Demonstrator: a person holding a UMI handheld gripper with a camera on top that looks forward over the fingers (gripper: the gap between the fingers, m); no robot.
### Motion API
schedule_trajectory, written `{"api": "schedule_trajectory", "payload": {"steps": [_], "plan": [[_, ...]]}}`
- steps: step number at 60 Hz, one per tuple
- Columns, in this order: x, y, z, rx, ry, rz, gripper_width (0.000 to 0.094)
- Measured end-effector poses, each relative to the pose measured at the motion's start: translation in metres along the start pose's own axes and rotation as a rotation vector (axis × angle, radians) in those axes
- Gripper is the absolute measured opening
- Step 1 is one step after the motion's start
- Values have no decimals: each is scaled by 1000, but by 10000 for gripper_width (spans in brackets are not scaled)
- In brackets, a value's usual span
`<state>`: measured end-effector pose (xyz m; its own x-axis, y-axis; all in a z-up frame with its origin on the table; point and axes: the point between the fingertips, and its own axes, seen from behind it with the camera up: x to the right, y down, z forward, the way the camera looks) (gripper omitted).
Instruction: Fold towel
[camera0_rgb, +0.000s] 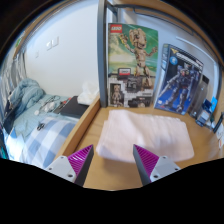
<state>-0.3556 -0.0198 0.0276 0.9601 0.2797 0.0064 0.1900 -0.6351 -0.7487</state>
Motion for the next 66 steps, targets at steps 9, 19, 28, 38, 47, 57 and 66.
{"api": "schedule_trajectory", "payload": {"steps": [9, 19, 28, 38, 47, 57, 66], "plan": [[-4, -34, 62, -21, 54, 5, 783], [0, -32, 103, -71, 106, -15, 617], [-4, -33, 104, -62, 115, -48, 466], [7, -33, 106, -58, 147, -40, 37], [7, -48, 94, -77, 73, 58, 35], [53, -107, 40, 25, 57, 143, 36], [139, -124, 3, 60, 130, 199, 36]]}}
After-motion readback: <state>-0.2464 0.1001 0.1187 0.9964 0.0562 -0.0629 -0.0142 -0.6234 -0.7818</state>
